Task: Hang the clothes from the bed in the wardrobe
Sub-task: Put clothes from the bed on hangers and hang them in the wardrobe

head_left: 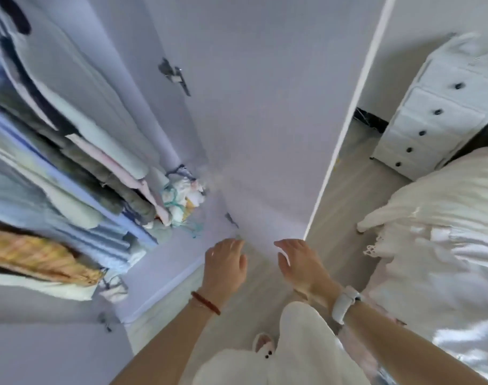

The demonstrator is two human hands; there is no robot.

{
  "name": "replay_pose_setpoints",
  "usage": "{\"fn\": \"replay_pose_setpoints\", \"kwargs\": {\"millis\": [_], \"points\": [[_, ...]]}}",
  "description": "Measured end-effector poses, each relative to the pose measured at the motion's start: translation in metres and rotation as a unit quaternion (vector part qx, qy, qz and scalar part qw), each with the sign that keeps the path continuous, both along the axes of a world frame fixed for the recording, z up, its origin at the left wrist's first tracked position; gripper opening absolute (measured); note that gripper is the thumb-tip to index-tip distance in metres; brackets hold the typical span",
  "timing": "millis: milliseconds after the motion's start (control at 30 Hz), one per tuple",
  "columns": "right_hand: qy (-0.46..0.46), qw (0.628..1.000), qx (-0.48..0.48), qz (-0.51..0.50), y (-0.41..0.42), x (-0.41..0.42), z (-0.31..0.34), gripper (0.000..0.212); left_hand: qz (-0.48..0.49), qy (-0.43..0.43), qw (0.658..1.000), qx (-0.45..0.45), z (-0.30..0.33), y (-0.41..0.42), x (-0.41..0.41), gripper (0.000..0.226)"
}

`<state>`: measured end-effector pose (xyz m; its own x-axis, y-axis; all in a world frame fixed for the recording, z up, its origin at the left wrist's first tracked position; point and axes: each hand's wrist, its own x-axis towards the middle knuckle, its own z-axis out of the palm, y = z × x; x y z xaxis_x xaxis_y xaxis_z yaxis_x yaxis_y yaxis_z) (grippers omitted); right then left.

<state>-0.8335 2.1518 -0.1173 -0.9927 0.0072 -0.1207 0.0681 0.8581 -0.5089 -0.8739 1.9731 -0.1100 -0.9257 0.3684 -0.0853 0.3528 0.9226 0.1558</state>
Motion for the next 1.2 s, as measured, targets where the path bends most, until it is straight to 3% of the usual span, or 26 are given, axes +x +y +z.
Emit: {"fn": "replay_pose_setpoints", "kwargs": {"millis": [233,467,667,900,1033,1200], "points": [[0.041,0.989,-0.018,0.138,-0.108,-0.093,0.056,0.038,0.168,0.094,0.978,0.075,0.065,-0.121,-0.051,0.036],[0.115,0.975,-0.100,0.162,-0.208,-0.209,0.115,0.034,0.254,0.202,0.939,0.117,0.142,-0.214,-0.143,0.035],[0.195,0.946,-0.224,0.127,-0.288,-0.330,0.176,0.022,0.250,0.372,0.890,0.081,0.211,-0.268,-0.231,0.025],[0.171,0.947,-0.235,0.137,-0.353,-0.400,0.189,0.024,0.209,0.314,0.926,0.019,0.240,-0.303,-0.300,0.041],[0.211,0.931,-0.277,0.106,-0.345,-0.407,0.178,0.015,0.124,0.300,0.945,-0.036,0.232,-0.310,-0.319,0.046],[0.275,0.938,-0.197,0.073,-0.318,-0.427,0.190,0.033,0.079,0.334,0.935,-0.086,0.226,-0.304,-0.328,0.041]]}}
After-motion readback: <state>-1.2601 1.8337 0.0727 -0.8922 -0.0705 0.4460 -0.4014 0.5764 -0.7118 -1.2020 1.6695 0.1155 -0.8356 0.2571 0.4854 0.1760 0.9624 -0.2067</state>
